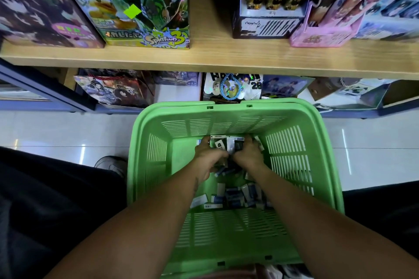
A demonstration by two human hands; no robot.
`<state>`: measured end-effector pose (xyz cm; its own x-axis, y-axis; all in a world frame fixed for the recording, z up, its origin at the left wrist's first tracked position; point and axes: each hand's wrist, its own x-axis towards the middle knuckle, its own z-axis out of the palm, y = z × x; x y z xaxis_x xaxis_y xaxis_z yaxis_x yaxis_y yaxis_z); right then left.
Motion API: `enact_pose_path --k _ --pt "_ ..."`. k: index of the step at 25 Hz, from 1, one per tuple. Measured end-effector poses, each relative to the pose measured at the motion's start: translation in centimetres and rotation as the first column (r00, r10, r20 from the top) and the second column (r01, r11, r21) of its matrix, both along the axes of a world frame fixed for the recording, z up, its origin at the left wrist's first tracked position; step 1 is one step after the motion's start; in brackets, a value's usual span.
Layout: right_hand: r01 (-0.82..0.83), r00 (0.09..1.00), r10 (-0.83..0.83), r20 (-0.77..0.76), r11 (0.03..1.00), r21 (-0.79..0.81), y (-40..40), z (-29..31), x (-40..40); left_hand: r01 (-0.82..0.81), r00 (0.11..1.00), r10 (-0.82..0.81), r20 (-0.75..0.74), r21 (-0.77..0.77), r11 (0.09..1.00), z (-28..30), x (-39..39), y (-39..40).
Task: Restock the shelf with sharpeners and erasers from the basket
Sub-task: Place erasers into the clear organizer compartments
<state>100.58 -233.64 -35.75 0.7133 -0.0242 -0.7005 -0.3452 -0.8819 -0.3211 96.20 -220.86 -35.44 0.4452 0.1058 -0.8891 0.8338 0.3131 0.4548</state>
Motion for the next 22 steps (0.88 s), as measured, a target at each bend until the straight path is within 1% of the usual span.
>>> enact_pose_path --k 2,7,9,11,13,15,18,20,22 --pt "0.002 0.999 0.001 -0.048 0.997 0.071 -0.2 -0.1 -0.2 -0.040 0.999 0.040 0.006 -0.034 0.999 0.0 -0.1 0.1" --pt "-0.032 0.991 0.055 -0.119 0.982 0.187 -0.9 -0.8 -0.5 -0.001 1.000 0.001 0.005 0.005 1.000 0.2 -0.5 0.5" --pt "0.021 0.984 0.026 -0.178 0.966 0.258 -1.0 0.3 -0.2 0.007 1.000 -0.007 0.028 -0.004 1.000 -0.1 -0.7 0.5" --pt "0.094 0.968 0.001 -0.252 0.926 0.366 -0.8 1.3 -0.1 0.017 0.998 -0.017 0.055 -0.010 1.000 -0.3 -1.1 0.5" --pt "0.144 0.953 -0.006 -0.303 0.888 0.437 -0.1 2.0 -0.8 -0.010 0.995 0.011 0.095 -0.008 1.000 -0.4 -1.5 0.3" --pt "0.190 0.950 -0.037 -0.310 0.857 0.479 0.5 2.1 -1.5 -0.048 0.993 0.049 0.111 -0.014 0.999 -0.4 -1.7 0.2" --pt "0.301 0.921 -0.103 -0.376 0.801 0.517 -0.3 2.0 -2.0 -0.034 0.991 0.037 0.125 -0.022 0.999 -0.7 -2.1 0.3" --pt "0.359 0.890 -0.103 -0.444 0.759 0.544 -0.9 2.2 -1.8 -0.025 0.987 0.030 0.157 -0.035 0.999 -0.6 -2.4 0.7" --pt "0.403 0.862 -0.087 -0.499 0.716 0.570 -0.9 2.7 -1.7 0.012 0.986 -0.009 0.169 -0.015 1.000 -0.4 -2.6 1.3"
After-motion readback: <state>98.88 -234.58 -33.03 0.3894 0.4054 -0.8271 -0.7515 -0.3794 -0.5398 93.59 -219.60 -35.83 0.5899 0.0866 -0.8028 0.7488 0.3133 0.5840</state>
